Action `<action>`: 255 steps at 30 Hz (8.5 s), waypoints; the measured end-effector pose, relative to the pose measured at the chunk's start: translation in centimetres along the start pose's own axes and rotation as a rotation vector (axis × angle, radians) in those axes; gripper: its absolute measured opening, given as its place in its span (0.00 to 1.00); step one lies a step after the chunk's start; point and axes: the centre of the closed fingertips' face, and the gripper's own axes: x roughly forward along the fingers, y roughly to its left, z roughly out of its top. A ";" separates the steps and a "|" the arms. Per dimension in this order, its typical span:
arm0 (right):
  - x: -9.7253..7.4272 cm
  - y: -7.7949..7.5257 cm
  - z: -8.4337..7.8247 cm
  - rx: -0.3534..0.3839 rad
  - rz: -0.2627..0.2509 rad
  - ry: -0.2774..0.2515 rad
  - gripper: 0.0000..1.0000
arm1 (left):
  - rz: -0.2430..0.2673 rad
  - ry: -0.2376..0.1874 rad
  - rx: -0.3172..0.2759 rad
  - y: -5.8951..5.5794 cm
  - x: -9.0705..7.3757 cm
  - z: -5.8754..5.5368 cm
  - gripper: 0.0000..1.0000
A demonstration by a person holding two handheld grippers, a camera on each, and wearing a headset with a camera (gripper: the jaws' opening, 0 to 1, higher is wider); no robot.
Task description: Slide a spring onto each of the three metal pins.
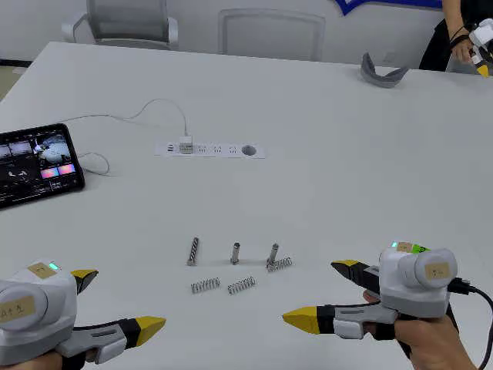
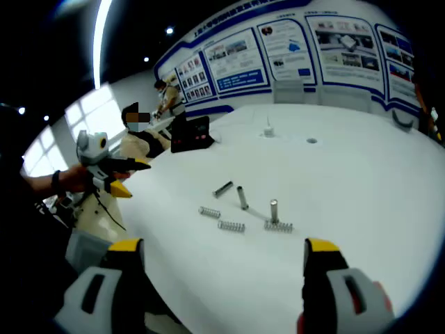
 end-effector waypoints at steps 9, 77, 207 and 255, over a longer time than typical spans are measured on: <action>0.1 0.4 -0.1 -0.001 0.011 0.004 0.96 | -0.002 -0.001 -0.003 0.0 0.1 -0.1 0.85; -3.2 1.2 -3.3 0.016 -0.061 0.015 0.95 | -0.078 0.034 0.002 0.4 12.7 3.4 0.64; -3.1 1.4 -4.0 0.026 -0.042 0.038 0.97 | 0.010 0.067 0.081 2.0 14.2 3.0 0.07; -3.1 1.6 -4.1 0.026 -0.036 0.035 0.97 | -0.024 0.079 0.084 1.1 13.5 1.2 0.19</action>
